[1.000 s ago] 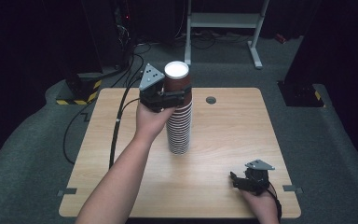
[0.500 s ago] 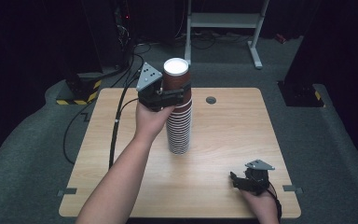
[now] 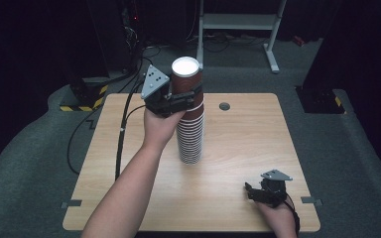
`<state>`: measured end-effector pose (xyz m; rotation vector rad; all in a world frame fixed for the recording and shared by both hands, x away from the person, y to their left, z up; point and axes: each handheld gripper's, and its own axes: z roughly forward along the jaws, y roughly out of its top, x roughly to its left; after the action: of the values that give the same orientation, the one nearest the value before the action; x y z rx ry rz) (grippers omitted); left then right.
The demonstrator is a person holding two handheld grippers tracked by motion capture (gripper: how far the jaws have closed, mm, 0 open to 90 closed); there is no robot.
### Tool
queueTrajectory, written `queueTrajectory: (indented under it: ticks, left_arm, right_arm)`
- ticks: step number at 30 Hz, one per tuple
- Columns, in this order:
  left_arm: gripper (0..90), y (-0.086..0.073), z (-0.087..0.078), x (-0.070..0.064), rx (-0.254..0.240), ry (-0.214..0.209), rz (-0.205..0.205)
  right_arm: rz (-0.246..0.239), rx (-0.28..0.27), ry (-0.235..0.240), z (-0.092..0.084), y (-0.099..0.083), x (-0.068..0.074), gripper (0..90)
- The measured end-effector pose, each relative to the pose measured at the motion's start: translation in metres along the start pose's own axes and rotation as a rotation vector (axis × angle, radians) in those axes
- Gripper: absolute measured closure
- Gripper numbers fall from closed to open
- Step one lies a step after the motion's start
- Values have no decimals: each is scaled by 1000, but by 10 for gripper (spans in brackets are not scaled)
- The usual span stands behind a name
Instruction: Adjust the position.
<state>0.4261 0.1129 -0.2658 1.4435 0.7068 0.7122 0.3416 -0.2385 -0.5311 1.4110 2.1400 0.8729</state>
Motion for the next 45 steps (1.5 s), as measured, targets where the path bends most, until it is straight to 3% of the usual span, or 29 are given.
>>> queueTrajectory:
  ticks: [9, 28, 45]
  left_arm:
    - [189, 11, 1, -2, -13, 8, 23]
    - [190, 30, 7, -4, -53, 9, 27]
    - [191, 48, -2, -3, -98, 18, 28]
  right_arm:
    - [0, 0, 0, 0, 0, 0, 149]
    - [0, 0, 0, 0, 0, 0, 149]
    - [-1, -1, 0, 0, 0, 0, 150]
